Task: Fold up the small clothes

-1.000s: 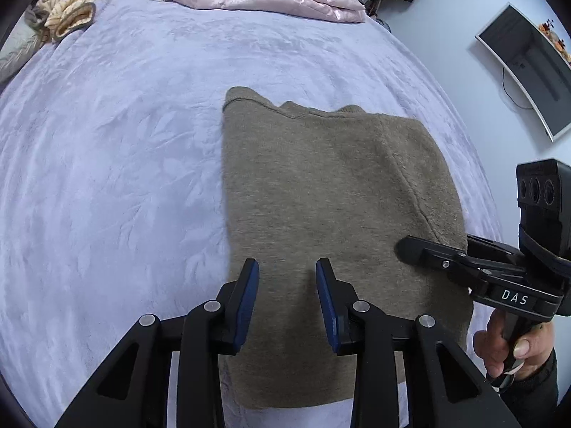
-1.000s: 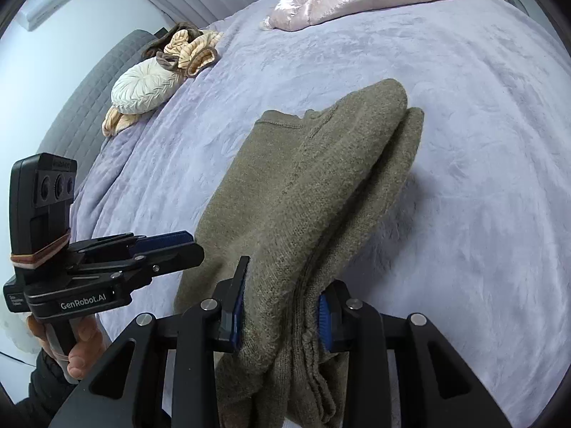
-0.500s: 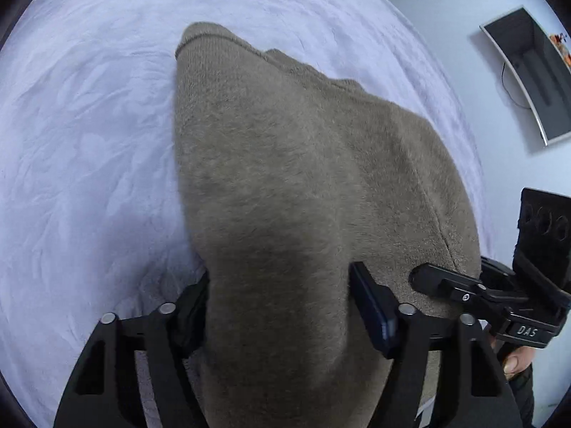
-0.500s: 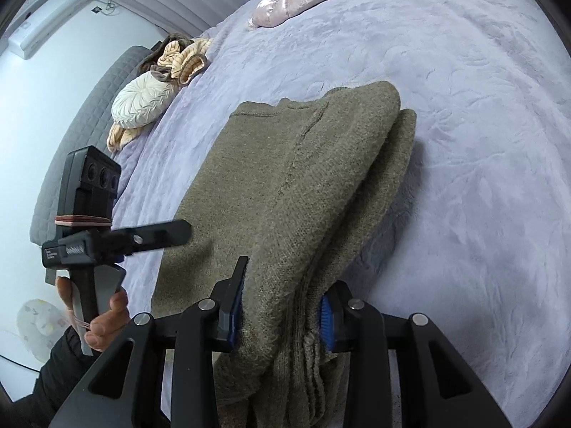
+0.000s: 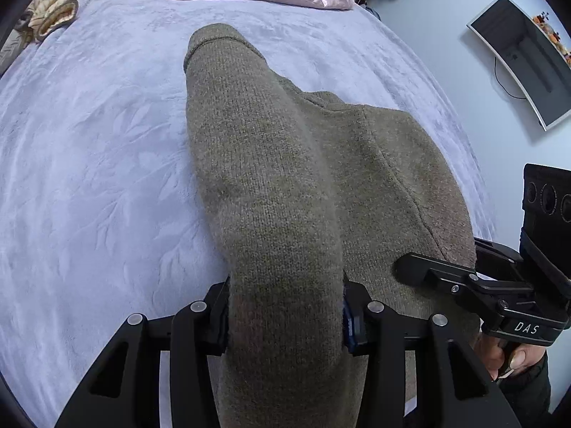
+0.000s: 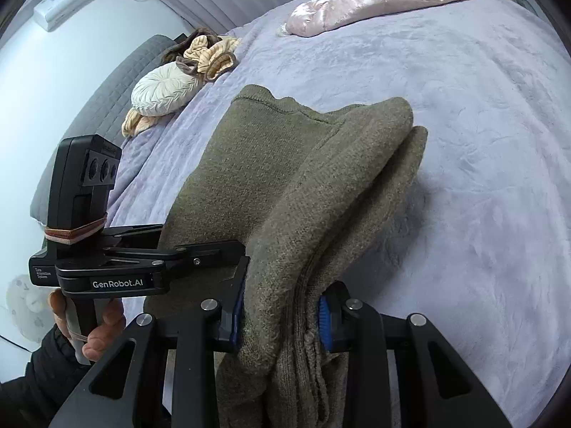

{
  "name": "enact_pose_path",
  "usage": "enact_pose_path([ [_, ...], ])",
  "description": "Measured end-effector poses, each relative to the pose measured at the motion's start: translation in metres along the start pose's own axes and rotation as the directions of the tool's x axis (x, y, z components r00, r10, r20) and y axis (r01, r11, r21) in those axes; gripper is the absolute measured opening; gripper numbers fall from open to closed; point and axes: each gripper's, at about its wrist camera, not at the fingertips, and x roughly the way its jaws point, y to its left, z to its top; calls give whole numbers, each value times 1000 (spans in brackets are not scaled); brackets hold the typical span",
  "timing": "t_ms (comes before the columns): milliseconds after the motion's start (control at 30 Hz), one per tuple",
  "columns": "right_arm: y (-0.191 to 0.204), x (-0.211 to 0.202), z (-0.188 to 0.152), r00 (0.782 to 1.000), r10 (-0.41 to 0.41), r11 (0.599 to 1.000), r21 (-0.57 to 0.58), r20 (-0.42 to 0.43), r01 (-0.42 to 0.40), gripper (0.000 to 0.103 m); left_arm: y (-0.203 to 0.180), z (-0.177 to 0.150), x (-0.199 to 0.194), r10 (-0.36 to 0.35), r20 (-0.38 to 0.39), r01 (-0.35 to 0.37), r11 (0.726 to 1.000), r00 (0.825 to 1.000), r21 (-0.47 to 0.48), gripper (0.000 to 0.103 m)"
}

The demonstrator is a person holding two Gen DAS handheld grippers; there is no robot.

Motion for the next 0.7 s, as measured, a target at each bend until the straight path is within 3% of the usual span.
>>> enact_pose_path([
  [267, 36, -15, -19, 1000, 9, 999, -41, 3, -9, 35, 2, -34, -34, 21, 32, -21, 1000, 999, 1, 47],
  [700, 70, -23, -68, 1000, 4, 996, -89, -21, -6, 35, 5, -99, -54, 33, 49, -33, 999, 998, -13, 47],
])
